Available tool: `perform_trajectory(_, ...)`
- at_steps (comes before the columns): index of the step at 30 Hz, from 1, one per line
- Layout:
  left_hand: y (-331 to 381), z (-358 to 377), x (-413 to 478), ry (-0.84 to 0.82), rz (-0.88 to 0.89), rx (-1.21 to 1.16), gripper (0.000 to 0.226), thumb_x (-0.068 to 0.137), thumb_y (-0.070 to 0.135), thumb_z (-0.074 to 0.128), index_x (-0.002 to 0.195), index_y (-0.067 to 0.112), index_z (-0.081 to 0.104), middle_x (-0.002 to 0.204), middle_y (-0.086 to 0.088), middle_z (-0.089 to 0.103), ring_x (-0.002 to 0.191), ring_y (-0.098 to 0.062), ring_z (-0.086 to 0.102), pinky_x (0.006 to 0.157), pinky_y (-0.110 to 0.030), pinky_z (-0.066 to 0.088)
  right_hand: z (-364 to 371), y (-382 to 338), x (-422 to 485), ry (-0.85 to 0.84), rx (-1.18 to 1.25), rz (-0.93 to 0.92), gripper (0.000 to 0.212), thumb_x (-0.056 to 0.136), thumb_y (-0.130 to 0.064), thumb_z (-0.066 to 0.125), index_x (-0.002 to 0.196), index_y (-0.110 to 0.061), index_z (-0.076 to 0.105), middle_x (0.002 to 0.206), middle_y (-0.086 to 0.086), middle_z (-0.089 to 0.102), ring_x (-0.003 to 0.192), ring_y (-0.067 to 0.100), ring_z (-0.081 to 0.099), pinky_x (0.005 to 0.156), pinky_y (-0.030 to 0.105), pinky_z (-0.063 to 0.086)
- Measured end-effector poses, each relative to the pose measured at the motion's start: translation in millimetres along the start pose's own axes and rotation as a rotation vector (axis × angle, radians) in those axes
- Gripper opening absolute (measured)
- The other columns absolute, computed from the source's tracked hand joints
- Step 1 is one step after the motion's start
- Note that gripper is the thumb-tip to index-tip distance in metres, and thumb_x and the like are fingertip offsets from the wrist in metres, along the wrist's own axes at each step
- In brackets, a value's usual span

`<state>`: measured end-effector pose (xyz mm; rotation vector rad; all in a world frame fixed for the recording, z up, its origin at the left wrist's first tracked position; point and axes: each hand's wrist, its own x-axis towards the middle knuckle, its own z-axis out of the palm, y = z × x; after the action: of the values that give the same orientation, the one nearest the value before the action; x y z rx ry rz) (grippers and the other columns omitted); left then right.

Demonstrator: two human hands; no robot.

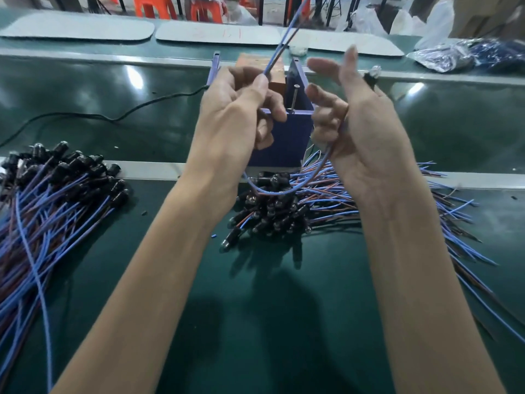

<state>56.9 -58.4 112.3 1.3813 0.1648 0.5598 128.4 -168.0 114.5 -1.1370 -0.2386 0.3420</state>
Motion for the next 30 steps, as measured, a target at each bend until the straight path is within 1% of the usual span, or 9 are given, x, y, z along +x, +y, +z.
perform_trajectory(1,0,2,-1,0.022,0.003,-0.023,0.018,0.102,0.008,0.039,0.088,0.017,0.044,0.055,0.008,0.056,0.042,-0.004,0.035,0.045,-0.016,0.03,-1,0,0,0.007,-0.066,-0.002,0.038,0.098,-0.043,0.048,0.095,-0.012,0.071,0.065,-0.004,0.05,0.047,0.003,0.031,0.039,0.014,0.025)
perform_trajectory(3,-1,4,-1,0.055,0.012,-0.061,0.018,0.102,0.008,0.042,0.087,0.017,0.046,0.061,0.006,0.054,0.046,-0.003,0.037,0.048,-0.016,0.034,-2,0,-2,-0.009,-0.155,-0.002,0.039,0.095,-0.046,0.051,0.097,-0.013,0.072,0.063,-0.005,0.037,0.046,0.004,0.023,0.038,0.015,0.022)
perform_trajectory(6,-4,8,-2,0.068,0.017,-0.022,0.017,0.1,0.009,0.047,0.086,0.018,0.05,0.067,0.005,0.048,0.054,-0.003,0.041,0.055,-0.016,0.04,2,2,-3,-0.054,-0.158,-0.026,0.024,0.09,-0.026,0.065,0.095,-0.004,0.072,0.058,-0.007,0.028,0.043,0.003,0.02,0.035,0.014,0.02)
perform_trajectory(9,-6,9,-5,0.045,0.019,0.045,0.017,0.098,0.011,0.052,0.084,0.019,0.053,0.061,0.013,0.047,0.057,-0.002,0.044,0.062,-0.018,0.041,4,3,-5,-0.081,-0.129,-0.056,0.009,0.086,-0.015,0.069,0.078,-0.011,0.071,0.063,-0.001,0.025,0.042,0.004,0.018,0.035,0.015,0.018)
perform_trajectory(15,-6,11,-6,0.063,0.015,0.107,0.019,0.095,0.013,0.058,0.078,0.022,0.056,0.061,0.014,0.051,0.062,-0.002,0.048,0.069,-0.02,0.042,3,1,-3,-0.012,-0.109,-0.068,0.018,0.083,-0.011,0.072,0.066,-0.016,0.067,0.061,-0.004,0.047,0.046,0.002,0.034,0.035,0.013,0.021)
perform_trajectory(20,-8,14,-7,0.063,0.006,0.111,0.019,0.094,0.014,0.06,0.077,0.02,0.055,0.065,0.01,0.051,0.064,-0.004,0.048,0.07,-0.021,0.042,4,2,-5,-0.007,-0.184,-0.069,0.013,0.083,-0.013,0.072,0.072,-0.016,0.066,0.067,0.0,0.052,0.052,0.004,0.041,0.036,0.013,0.025)
perform_trajectory(23,-7,13,-7,0.101,0.018,0.096,0.02,0.094,0.012,0.059,0.076,0.021,0.055,0.065,0.012,0.053,0.064,-0.002,0.049,0.071,-0.021,0.042,6,2,-6,-0.022,-0.176,-0.054,0.009,0.085,-0.013,0.069,0.079,-0.015,0.063,0.069,-0.001,0.059,0.058,0.005,0.056,0.036,0.011,0.026)
perform_trajectory(26,-6,10,-5,0.146,0.022,0.083,0.019,0.096,0.012,0.056,0.079,0.02,0.054,0.064,0.012,0.054,0.059,-0.001,0.05,0.066,-0.018,0.044,9,0,-9,-0.048,-0.109,-0.036,0.008,0.089,-0.009,0.064,0.083,-0.011,0.059,0.068,-0.002,0.067,0.068,0.01,0.069,0.033,0.012,0.023)
perform_trajectory(30,-4,4,-2,0.131,0.007,0.08,0.016,0.097,0.012,0.055,0.082,0.017,0.055,0.059,0.012,0.053,0.051,0.001,0.05,0.054,-0.014,0.043,9,-4,-11,-0.054,-0.12,-0.049,0.012,0.091,-0.009,0.062,0.08,-0.012,0.058,0.068,-0.003,0.07,0.074,0.014,0.073,0.034,0.012,0.024)
